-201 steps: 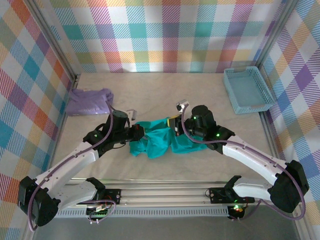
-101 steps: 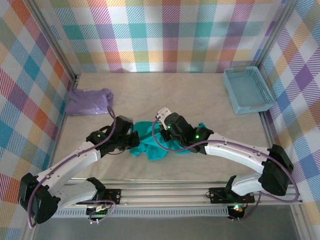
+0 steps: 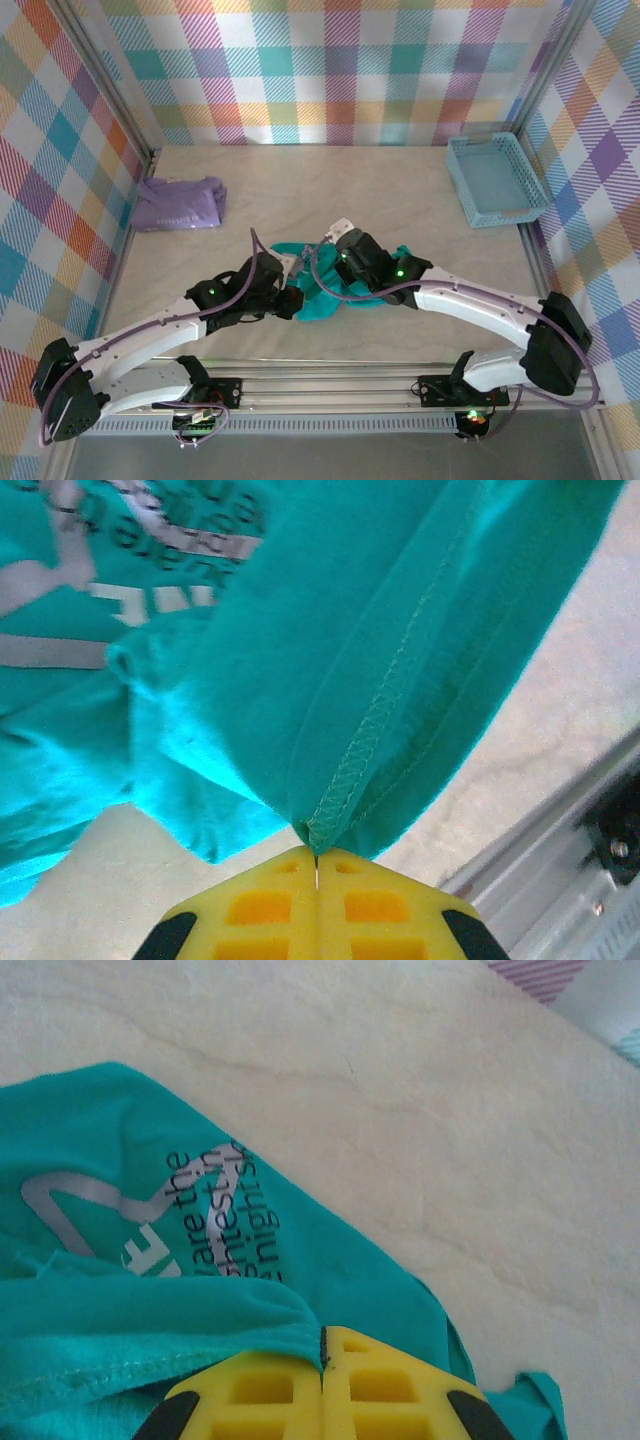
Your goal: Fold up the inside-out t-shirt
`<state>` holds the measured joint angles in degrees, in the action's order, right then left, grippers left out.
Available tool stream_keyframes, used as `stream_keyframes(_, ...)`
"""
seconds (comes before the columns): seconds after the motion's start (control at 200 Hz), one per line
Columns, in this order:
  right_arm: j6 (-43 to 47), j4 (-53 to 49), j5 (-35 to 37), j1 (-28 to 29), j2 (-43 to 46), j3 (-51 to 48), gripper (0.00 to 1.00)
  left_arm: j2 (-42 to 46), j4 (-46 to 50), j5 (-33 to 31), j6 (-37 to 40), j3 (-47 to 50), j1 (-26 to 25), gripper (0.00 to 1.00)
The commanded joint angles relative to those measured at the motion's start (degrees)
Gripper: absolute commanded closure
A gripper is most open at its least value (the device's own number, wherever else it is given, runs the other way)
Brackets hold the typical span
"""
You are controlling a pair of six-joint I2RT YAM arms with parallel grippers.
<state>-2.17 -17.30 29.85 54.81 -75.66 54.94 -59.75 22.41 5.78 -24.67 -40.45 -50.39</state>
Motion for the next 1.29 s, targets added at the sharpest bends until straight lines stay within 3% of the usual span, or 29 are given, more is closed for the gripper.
stream_keyframes(0.0, -4.5, -5.0, -2.3, -0.8, 4.9, -2.6, 1.00, -0.8, -7.6, 1.4, 4.0, 1.7, -3.6, 1.00)
stream_keyframes(0.135, -9.6, -7.4, -4.1, -2.0, 8.9, -7.3, 1.00, -5.2, -12.5, 0.4, 5.3, 1.7, -7.6, 1.00)
stream_keyframes(0.225, -12.7, -8.5, -5.5, -3.0, 10.7, -10.2, 1.00, -7.3, -15.0, 4.2, 6.0, 1.0, -8.8, 1.00)
stream_keyframes(0.34, -14.4, -7.7, -6.4, -3.6, 12.9, -13.2, 1.00, -5.5, -20.6, 12.0, 5.2, 2.8, -8.8, 0.83)
stream_keyframes(0.43, -14.7, -7.5, -6.7, -4.0, 13.7, -13.6, 1.00, -3.4, -22.0, 13.9, 4.4, 3.8, -8.8, 0.74)
stream_keyframes(0.705, -14.1, -6.3, -8.3, -4.8, 13.7, -13.4, 1.00, -6.8, -18.0, 11.2, 3.2, 0.6, -8.4, 0.66)
stream_keyframes(0.85, -14.3, -7.3, -8.5, -5.6, 14.5, -14.1, 1.00, -10.8, -12.1, 0.7, 2.4, -3.1, -8.0, 0.66)
stream_keyframes(0.965, -15.5, -9.5, -8.5, -6.8, 16.3, -15.0, 1.00, -14.3, -9.7, -2.0, 2.4, -5.6, -7.4, 0.65)
stream_keyframes(1.115, -19.4, -15.2, -9.5, -10.2, 17.3, -15.4, 0.85, -20.1, -9.1, -3.5, 2.7, -8.3, -7.4, 0.63)
stream_keyframes(1.29, -21.8, -21.0, -10.9, -11.1, 17.5, -13.1, 0.66, -27.3, -11.7, 1.0, 3.7, -11.1, -7.4, 0.56)
